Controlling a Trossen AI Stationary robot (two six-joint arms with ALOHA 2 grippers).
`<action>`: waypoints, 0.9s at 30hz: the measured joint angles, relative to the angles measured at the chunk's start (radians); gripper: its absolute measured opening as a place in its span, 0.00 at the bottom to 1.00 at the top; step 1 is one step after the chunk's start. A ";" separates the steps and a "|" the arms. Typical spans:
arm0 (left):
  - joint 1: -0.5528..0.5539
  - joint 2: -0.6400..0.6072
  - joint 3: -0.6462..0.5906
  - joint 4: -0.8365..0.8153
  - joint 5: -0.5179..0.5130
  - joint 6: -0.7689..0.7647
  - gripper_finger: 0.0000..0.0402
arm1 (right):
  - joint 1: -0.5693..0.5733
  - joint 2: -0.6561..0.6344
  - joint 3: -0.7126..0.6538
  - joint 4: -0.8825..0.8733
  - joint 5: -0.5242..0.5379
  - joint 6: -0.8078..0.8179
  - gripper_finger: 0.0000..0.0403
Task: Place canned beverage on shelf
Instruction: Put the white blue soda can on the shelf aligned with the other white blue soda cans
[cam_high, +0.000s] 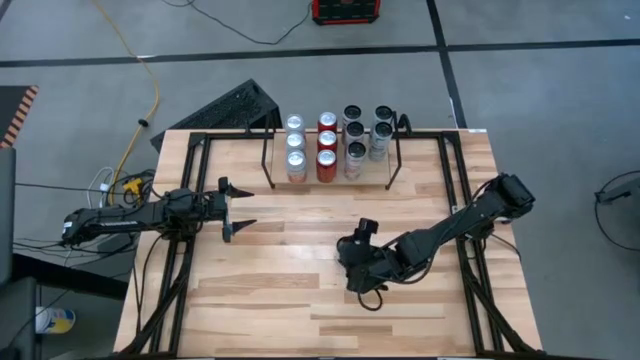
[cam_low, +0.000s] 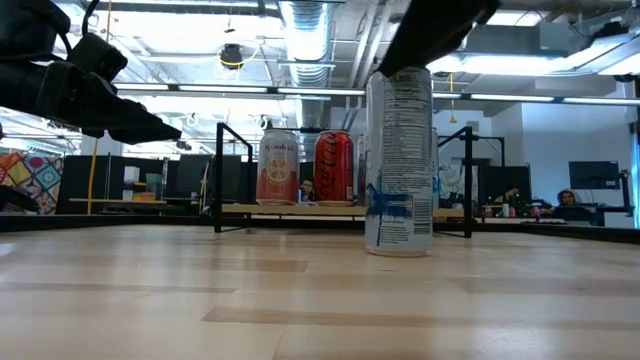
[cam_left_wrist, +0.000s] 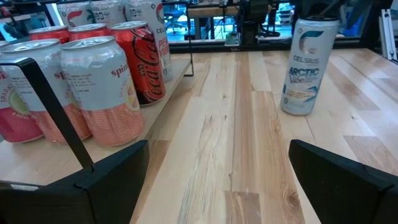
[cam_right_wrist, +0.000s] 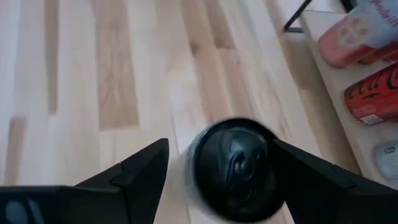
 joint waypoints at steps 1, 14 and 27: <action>0.000 0.000 0.000 0.000 0.000 0.000 0.93 | 0.007 -0.009 0.000 -0.006 0.000 -0.029 0.75; 0.000 0.000 0.000 0.000 0.000 0.000 0.93 | -0.011 -0.130 0.068 -0.040 0.076 0.255 0.75; 0.000 -0.001 0.000 0.001 0.000 0.000 0.93 | -0.009 0.002 0.065 -0.115 0.067 0.551 0.75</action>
